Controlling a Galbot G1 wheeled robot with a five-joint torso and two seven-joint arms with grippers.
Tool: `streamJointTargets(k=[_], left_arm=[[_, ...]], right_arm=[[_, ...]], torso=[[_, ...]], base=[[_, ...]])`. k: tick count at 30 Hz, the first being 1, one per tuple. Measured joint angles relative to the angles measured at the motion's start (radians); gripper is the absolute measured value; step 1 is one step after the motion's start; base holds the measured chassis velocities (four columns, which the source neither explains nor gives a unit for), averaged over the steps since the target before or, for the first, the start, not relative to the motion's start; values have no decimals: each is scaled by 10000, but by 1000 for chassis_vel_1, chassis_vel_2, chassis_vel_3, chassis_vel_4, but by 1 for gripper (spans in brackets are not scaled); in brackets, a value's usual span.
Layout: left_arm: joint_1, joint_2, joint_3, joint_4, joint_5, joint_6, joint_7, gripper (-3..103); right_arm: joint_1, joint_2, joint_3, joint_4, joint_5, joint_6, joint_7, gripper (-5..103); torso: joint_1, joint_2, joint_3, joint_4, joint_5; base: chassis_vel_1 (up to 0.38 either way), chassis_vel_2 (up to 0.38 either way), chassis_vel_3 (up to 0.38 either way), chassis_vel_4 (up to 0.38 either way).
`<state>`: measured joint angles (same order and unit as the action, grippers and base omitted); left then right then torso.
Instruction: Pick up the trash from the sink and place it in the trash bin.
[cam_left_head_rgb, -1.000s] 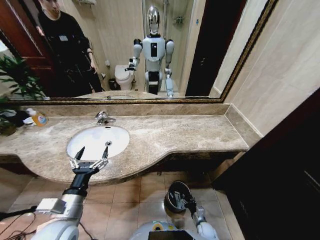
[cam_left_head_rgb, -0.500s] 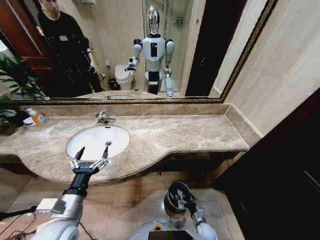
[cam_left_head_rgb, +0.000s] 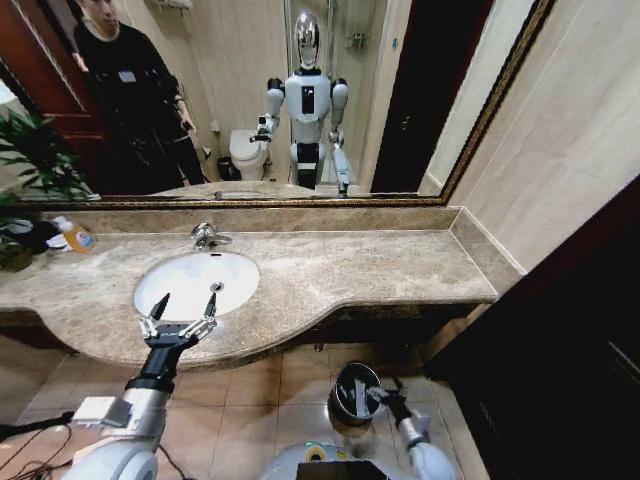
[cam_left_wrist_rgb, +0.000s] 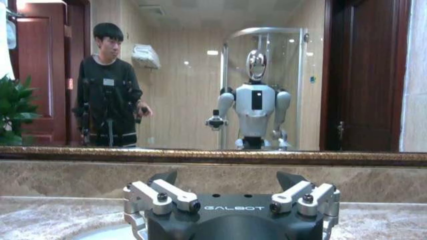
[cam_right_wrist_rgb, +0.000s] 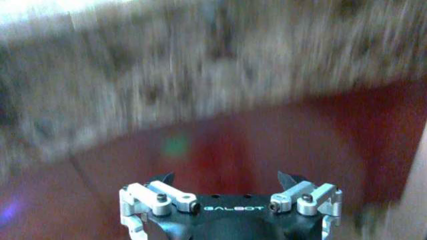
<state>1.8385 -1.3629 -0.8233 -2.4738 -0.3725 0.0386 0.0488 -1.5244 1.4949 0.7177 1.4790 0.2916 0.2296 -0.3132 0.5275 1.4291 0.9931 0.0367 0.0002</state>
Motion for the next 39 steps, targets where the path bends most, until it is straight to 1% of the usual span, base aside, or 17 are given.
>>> streamJointTargets(k=[1, 2, 4, 5, 6, 9, 10, 13, 15, 19, 20, 23, 24, 26, 27, 31, 39], left_arm=[[0, 0, -1, 0, 0, 0, 0, 100], [0, 0, 0, -1, 0, 0, 0, 100], [0, 0, 0, 0, 0, 0, 0, 100], [0, 0, 0, 0, 0, 0, 0, 100], [0, 0, 0, 0, 0, 0, 0, 100], [0, 0, 0, 0, 0, 1, 0, 100], [0, 0, 0, 0, 0, 1, 0, 100], [0, 0, 0, 0, 0, 0, 0, 100], [0, 0, 0, 0, 0, 0, 1, 100], [0, 0, 0, 0, 0, 0, 0, 100], [0, 0, 0, 0, 0, 0, 0, 100], [0, 0, 0, 0, 0, 0, 0, 100], [0, 0, 0, 0, 0, 0, 0, 100], [0, 0, -1, 0, 0, 0, 0, 100], [0, 0, 0, 0, 0, 0, 0, 100], [0, 0, 0, 0, 0, 0, 0, 100], [0, 0, 0, 0, 0, 0, 0, 100]], right_arm=[[-105, -47, 50, 369, 46, 1, 48, 100], [-314, -116, 190, 1358, 158, -92, 254, 100], [-455, -147, 400, 2645, 326, -430, 563, 100], [-455, -147, 400, 2645, 326, -430, 563, 100], [-472, -159, 495, 3188, 396, -595, 692, 100], [-381, -75, 895, 4786, 643, -1299, 1144, 100], [-381, -75, 895, 4786, 643, -1299, 1144, 100], [18, -135, 1075, 5669, 766, -1750, 1345, 100], [84, -180, 1076, 5758, 814, -1814, 1346, 100], [304, -848, 791, 6592, 1601, -2570, 1043, 100], [304, -848, 791, 6592, 1601, -2570, 1043, 100], [93, -1453, 588, 6985, 2137, -3152, 668, 100], [93, -1453, 588, 6985, 2137, -3152, 668, 100], [8, -1920, 428, 7005, 2313, -3195, 753, 100], [-74, -2305, 303, 6979, 2436, -3020, 982, 100], [-288, -2934, 214, 6902, 2605, -2625, 1432, 100], [-221, -2935, 163, 6767, 2216, -2715, 2136, 100]], torso=[[0, 0, 0, 1, -1], [0, 0, 0, 0, -2], [0, 0, 0, 1, 0], [0, 0, 0, 1, 0], [0, 0, 0, 1, -1], [0, 0, 0, 0, -1], [0, 0, 0, 0, -1], [0, 0, 0, 1, 0], [0, 0, 0, 1, -1], [1, 0, 1, 2, 0], [1, 0, 1, 2, 0], [0, 0, 0, 1, -1], [0, 0, 0, 1, -1], [0, 0, 0, 1, 1], [0, 0, 0, 2, 0], [1, 0, 1, 1, -1], [1, 0, 0, 1, -1]], base=[[0, 0, 0, 0], [0, 0, 0, 0], [0, 0, 0, 0], [0, 0, 0, 0], [0, 0, 0, 0], [0, 0, 0, 0], [0, 0, 0, 0], [0, 0, 0, 0], [0, 0, 0, 0], [0, 0, 0, 0], [0, 0, 0, 0], [0, 0, 0, 0], [0, 0, 0, 0], [0, 0, 0, 0], [0, 0, 0, 0], [0, 0, 0, 0], [0, 0, 0, 0]])
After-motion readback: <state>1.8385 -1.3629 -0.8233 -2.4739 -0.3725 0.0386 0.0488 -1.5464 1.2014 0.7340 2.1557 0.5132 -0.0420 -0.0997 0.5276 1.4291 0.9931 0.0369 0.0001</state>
